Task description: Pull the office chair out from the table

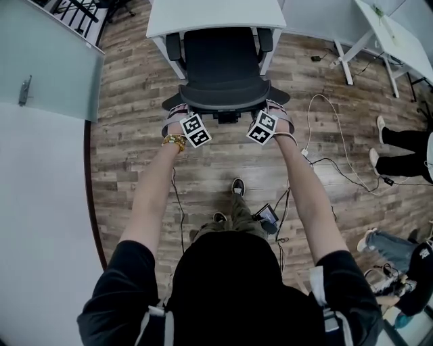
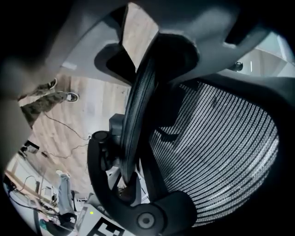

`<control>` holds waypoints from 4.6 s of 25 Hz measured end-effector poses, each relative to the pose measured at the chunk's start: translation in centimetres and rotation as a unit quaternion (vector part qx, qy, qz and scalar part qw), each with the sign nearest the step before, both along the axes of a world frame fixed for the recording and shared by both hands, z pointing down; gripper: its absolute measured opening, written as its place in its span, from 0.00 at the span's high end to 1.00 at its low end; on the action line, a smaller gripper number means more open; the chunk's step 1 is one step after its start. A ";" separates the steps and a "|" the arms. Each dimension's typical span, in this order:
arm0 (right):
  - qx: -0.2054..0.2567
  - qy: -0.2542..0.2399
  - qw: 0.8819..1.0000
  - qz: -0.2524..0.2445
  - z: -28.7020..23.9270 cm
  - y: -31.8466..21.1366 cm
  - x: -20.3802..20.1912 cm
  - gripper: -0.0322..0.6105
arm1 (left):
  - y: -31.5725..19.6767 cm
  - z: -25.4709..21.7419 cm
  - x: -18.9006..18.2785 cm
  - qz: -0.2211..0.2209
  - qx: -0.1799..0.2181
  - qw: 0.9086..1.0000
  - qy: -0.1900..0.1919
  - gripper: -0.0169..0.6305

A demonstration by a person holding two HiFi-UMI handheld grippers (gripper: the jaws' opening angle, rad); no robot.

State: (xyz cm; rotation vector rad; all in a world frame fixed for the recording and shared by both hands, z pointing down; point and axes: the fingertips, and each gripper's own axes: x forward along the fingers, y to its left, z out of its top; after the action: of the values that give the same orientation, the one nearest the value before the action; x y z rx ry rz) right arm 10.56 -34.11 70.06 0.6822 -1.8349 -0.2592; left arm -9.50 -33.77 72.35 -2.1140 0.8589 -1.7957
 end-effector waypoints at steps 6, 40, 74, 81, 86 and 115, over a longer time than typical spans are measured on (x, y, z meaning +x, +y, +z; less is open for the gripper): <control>0.002 0.007 1.000 0.005 0.0 1.7 0.6 0.72 | 1.9 -0.1 0.5 0.006 0.013 1.000 0.005 0.71; 0.004 0.012 0.999 0.030 -0.1 13.6 -0.8 0.72 | 12.5 -0.2 -0.6 0.051 0.030 0.998 0.006 0.71; 0.013 0.012 0.999 0.030 -0.2 27.0 -3.5 0.72 | 25.4 -0.7 -3.4 0.054 0.061 0.997 0.004 0.69; 0.014 0.010 0.999 0.032 -0.3 29.8 -3.5 0.72 | 28.2 -0.9 -3.3 0.058 0.072 0.996 0.005 0.69; 0.018 0.008 1.000 0.024 -0.4 31.6 -3.1 0.72 | 30.2 -1.1 -2.9 0.062 0.087 0.994 0.007 0.68; 0.023 0.003 1.000 0.009 -0.7 36.4 -3.5 0.72 | 35.0 -1.4 -3.2 0.065 0.101 0.993 0.017 0.68</control>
State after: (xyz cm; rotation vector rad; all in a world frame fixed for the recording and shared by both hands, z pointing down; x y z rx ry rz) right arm 7.01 2.27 69.36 0.7284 -1.8211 -0.2936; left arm -12.68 1.22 70.91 -2.0265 0.8506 -1.5451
